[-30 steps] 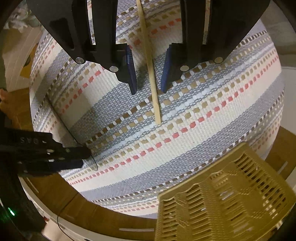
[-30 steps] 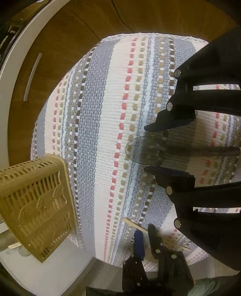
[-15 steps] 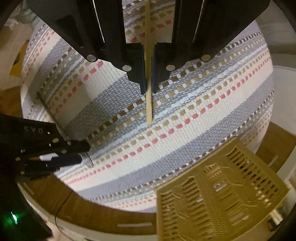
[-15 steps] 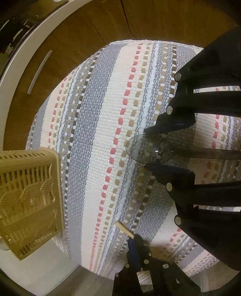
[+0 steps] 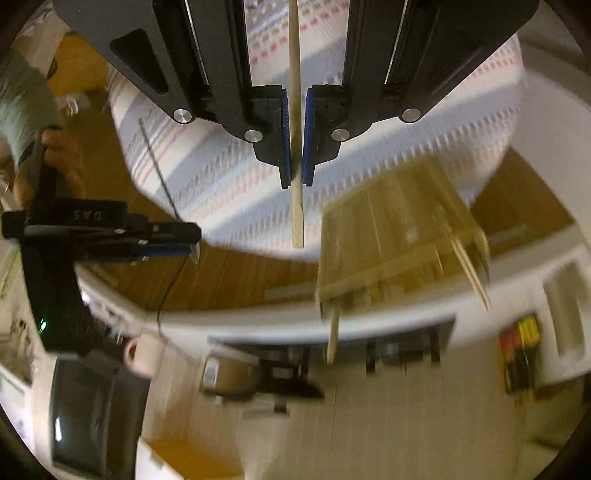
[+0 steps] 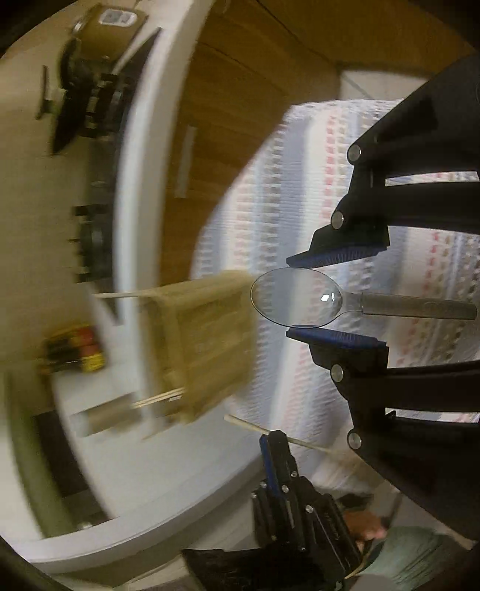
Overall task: Organize utensils
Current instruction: 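Lower the chopstick and spoon into the caddy and open both tools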
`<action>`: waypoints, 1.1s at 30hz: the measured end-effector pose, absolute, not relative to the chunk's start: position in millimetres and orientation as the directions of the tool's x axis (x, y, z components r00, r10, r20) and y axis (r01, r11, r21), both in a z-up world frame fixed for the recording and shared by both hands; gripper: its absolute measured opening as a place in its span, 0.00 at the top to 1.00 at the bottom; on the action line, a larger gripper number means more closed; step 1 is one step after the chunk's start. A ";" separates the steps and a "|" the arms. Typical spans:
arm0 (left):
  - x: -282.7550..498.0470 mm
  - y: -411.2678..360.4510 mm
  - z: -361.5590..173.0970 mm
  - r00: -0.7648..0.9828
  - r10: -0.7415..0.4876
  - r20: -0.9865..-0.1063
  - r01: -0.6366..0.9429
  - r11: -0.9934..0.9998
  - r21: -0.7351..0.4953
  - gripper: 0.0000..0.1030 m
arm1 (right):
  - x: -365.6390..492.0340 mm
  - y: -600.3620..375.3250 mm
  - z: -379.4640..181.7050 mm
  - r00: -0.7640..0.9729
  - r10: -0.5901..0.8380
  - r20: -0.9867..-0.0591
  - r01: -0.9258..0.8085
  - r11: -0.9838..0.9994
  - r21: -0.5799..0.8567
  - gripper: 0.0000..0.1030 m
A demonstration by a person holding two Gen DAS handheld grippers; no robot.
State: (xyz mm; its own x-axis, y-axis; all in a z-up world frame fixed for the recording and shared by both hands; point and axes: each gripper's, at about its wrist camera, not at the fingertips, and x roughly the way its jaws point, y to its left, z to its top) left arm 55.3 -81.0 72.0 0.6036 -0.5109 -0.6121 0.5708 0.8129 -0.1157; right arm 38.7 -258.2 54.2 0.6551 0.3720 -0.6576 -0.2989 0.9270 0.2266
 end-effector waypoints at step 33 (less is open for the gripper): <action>149.7 10.8 136.0 0.946 -0.323 0.015 0.320 0.929 -0.187 0.96 | 168.8 -181.7 125.9 0.986 0.145 -0.086 -0.141 0.989 0.054 0.71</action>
